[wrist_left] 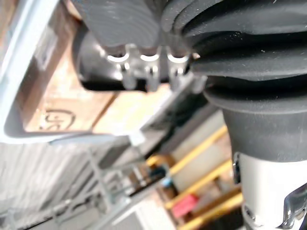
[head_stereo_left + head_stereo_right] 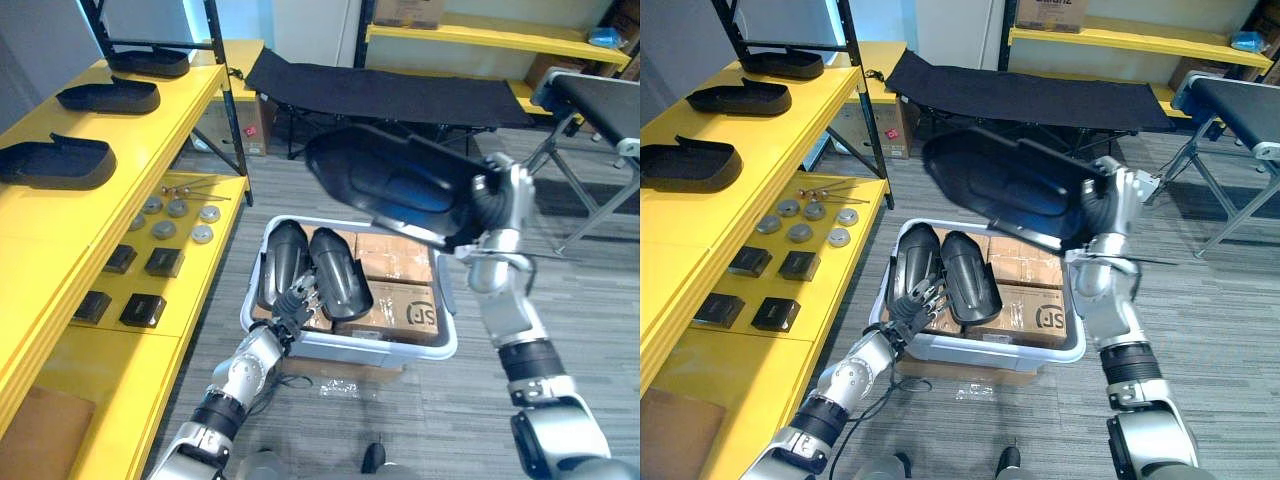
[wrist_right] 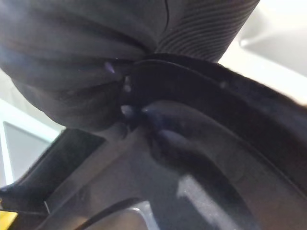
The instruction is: Walk over and take plastic housings, then place them on the shelf
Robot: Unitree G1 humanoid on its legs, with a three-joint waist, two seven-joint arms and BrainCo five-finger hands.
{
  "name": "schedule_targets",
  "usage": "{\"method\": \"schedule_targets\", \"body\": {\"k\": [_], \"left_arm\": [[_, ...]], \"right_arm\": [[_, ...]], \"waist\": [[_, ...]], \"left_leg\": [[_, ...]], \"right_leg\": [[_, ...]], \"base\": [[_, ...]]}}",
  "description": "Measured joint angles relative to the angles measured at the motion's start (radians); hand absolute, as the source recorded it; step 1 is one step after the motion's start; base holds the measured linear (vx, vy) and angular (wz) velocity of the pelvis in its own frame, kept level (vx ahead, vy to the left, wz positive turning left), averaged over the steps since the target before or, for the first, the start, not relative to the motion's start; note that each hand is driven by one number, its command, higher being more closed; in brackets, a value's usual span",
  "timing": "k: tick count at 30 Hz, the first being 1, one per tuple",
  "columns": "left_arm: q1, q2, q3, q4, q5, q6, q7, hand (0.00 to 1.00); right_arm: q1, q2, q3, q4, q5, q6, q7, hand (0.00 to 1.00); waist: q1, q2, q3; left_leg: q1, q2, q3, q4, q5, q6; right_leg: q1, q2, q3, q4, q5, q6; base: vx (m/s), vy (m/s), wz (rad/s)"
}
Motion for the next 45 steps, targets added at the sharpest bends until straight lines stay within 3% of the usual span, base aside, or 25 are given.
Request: {"method": "schedule_targets", "body": {"k": [3, 12, 19, 20, 25, 33, 45], "left_arm": [[-0.028, -0.026, -0.009, 0.035, -0.008, -0.008, 0.023, 0.00], [-0.048, -0.075, -0.054, 0.044, -0.096, -0.129, 0.047, 0.00], [-0.048, -0.075, -0.081, 0.043, -0.129, -0.222, 0.105, 0.00], [-0.048, -0.078, -0.084, 0.043, -0.129, -0.241, 0.119, 1.00], [-0.048, -0.091, -0.084, 0.040, -0.128, -0.328, 0.168, 1.00], [-0.048, -0.101, -0.067, 0.033, -0.104, -0.393, 0.224, 1.00], [-0.049, -0.091, -0.066, -0.010, -0.028, -0.412, 0.220, 1.00]], "right_arm": [[0.023, 0.033, 0.034, 0.001, 0.000, -0.006, 0.000, 1.00], [0.060, 0.146, 0.144, 0.104, 0.001, -0.007, -0.005, 1.00], [0.072, 0.171, 0.183, 0.135, 0.041, -0.007, -0.048, 1.00], [0.078, 0.177, 0.188, 0.141, 0.051, -0.007, -0.051, 1.00], [0.125, 0.201, 0.231, 0.168, 0.119, -0.008, -0.082, 1.00], [0.129, 0.207, 0.293, 0.153, 0.139, -0.043, -0.138, 1.00], [0.143, 0.203, 0.308, 0.113, 0.158, -0.098, -0.181, 1.00]], "waist": [[-0.003, 0.001, 0.000], [-0.011, 0.001, -0.001], [-0.011, 0.002, -0.002], [-0.011, 0.002, -0.003], [-0.010, 0.005, -0.024], [-0.011, 0.004, -0.027], [-0.024, -0.017, -0.040]], "left_leg": [[0.002, -0.004, 0.000, -0.002, 0.001, 0.001], [0.015, -0.025, -0.021, -0.012, 0.008, 0.011], [0.017, -0.027, -0.035, -0.035, 0.026, 0.011], [0.016, -0.027, -0.038, -0.037, 0.028, 0.009], [0.016, -0.028, -0.043, -0.049, 0.035, 0.006], [0.016, -0.030, -0.049, -0.048, 0.035, 0.007], [0.016, -0.030, -0.048, -0.048, 0.035, 0.007]], "right_leg": [[0.001, -0.003, 0.000, -0.001, 0.001, 0.000], [0.019, -0.020, -0.008, -0.001, 0.001, 0.002], [0.018, -0.021, -0.025, -0.002, 0.001, 0.002], [0.018, -0.019, -0.026, -0.003, 0.001, 0.002], [0.021, -0.018, -0.030, -0.016, 0.006, 0.007], [0.024, -0.018, -0.034, -0.016, 0.008, 0.006], [0.022, -0.019, -0.033, -0.017, 0.011, 0.005]], "base": [[0.00, 0.000, 0.00], [-0.02, 0.017, 0.05], [-0.06, -0.005, 0.06], [-0.03, -0.006, 0.06], [0.00, 0.000, 0.02], [-0.01, 0.002, 0.00], [-0.02, 0.004, 0.00]]}}
